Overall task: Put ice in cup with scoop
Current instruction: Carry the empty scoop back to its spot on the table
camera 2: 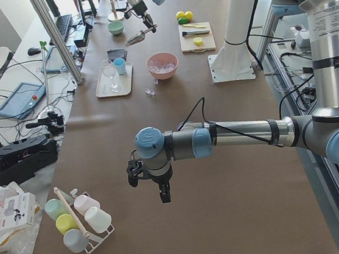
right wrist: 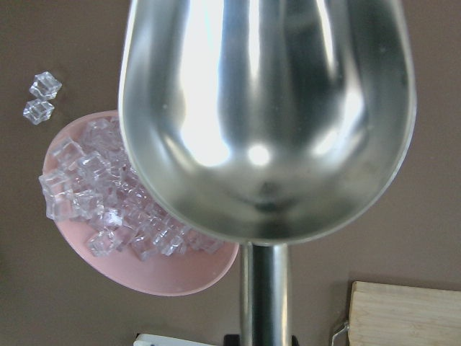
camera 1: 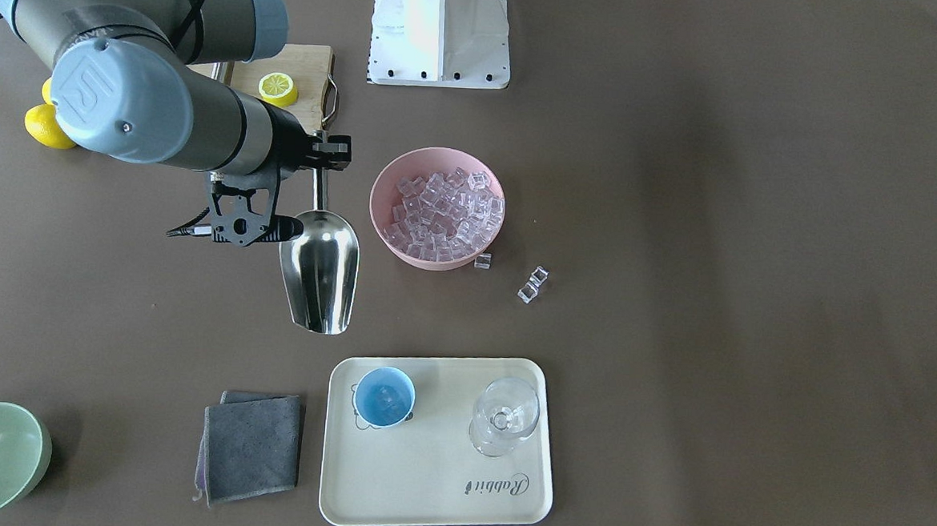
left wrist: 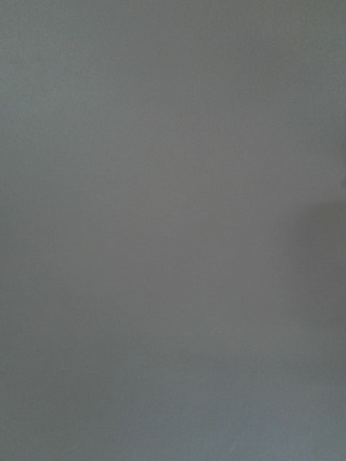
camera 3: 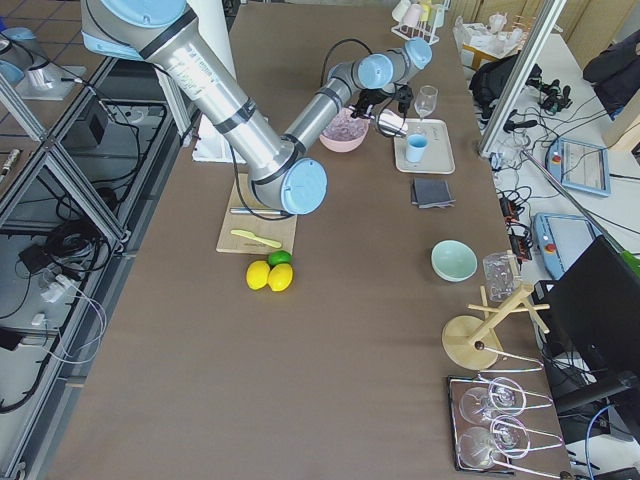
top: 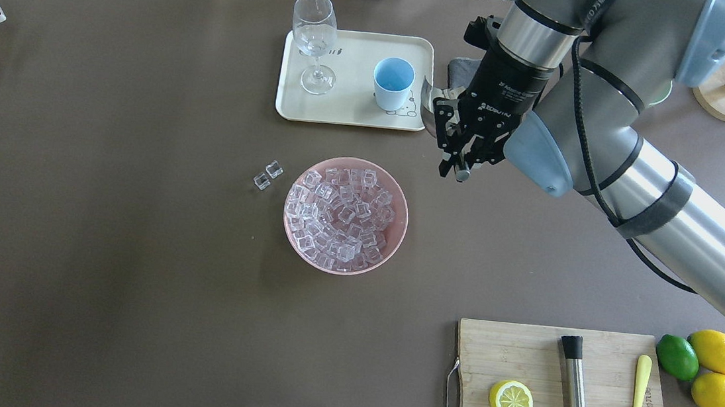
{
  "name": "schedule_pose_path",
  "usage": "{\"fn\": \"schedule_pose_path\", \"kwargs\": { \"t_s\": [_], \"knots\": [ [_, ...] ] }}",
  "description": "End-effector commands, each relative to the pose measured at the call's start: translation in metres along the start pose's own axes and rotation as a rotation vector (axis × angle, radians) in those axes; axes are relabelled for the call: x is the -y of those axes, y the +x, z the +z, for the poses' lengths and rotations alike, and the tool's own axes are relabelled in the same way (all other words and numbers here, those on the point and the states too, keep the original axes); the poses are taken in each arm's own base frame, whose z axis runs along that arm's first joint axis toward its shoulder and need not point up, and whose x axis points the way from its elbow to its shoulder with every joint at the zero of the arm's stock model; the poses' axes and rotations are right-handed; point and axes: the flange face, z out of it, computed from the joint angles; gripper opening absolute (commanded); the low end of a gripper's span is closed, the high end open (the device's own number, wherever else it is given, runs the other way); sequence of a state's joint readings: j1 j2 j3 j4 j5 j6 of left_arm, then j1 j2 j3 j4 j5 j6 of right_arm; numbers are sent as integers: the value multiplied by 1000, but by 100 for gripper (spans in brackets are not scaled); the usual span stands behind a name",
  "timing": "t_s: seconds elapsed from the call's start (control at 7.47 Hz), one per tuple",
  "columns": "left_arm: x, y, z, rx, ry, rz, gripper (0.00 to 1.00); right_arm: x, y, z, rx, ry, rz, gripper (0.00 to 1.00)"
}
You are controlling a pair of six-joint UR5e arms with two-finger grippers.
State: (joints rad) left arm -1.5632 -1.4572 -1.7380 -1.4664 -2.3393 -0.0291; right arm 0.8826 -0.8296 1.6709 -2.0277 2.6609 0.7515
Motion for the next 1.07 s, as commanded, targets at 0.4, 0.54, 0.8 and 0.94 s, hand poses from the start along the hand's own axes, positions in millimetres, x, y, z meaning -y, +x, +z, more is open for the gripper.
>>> {"fn": "schedule_pose_path", "kwargs": {
  "t_s": [0.4,0.54,0.8,0.94],
  "knots": [
    [0,-2,-2,0,4,-4,99,-69,86,10,-302,297,-129,0],
    [-1,-3,-3,-1,5,-8,99,-69,102,15,-312,273,-152,0],
    [-1,-3,-3,-1,5,-8,99,-69,121,19,-334,269,-132,0],
    [-1,-2,-4,-1,8,-5,99,-76,135,21,-337,264,-118,0]
  ]
}}
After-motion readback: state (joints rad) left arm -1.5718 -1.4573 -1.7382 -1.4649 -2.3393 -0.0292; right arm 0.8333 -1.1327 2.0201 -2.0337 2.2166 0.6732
